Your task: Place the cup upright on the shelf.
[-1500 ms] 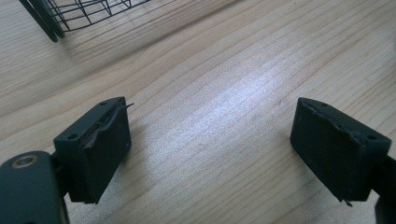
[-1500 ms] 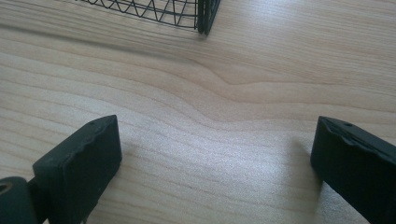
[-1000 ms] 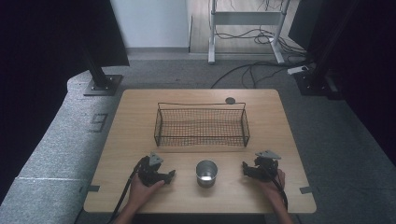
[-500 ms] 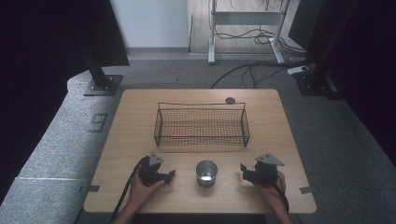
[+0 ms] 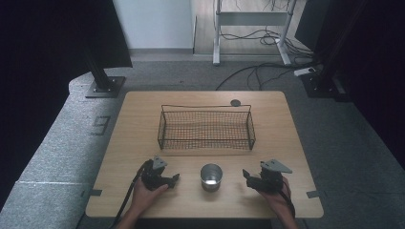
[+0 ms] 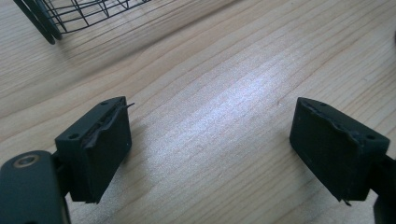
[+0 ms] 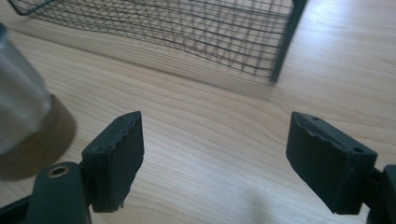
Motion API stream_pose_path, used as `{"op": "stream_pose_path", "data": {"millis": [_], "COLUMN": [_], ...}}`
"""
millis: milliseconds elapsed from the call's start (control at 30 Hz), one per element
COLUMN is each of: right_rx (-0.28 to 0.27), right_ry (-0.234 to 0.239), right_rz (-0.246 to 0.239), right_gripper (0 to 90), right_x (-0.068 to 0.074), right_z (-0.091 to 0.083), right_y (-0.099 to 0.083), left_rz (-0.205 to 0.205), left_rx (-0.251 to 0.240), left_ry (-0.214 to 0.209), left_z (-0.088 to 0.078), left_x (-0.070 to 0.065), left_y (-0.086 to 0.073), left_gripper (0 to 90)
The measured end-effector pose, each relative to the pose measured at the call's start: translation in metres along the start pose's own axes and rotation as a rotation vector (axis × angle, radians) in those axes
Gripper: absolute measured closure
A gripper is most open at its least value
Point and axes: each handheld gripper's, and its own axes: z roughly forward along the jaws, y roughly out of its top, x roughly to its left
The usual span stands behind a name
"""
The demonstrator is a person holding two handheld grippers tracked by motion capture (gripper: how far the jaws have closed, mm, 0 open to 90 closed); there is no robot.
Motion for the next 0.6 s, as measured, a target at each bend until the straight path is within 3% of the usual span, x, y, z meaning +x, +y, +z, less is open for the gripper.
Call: {"op": "stream_pose_path", "data": {"millis": [200,600], "right_rx": [-0.038,-0.083], "right_ry": [0.059,0.163], "right_rz": [0.011,-0.016], "right_gripper": [20.4,20.1], "right_x": [0.013,0.040], "right_z": [-0.010,-0.025], "right_y": [0.006,0.015], "left_rz": [0.000,0.000], "left_rx": [0.000,0.000], "left_ry": [0.000,0.000], "left_z": [0.000,0.000], "left_x": [0.000,0.000], "left_y": [0.000,0.000], "left_gripper": [12.7,12.7]}}
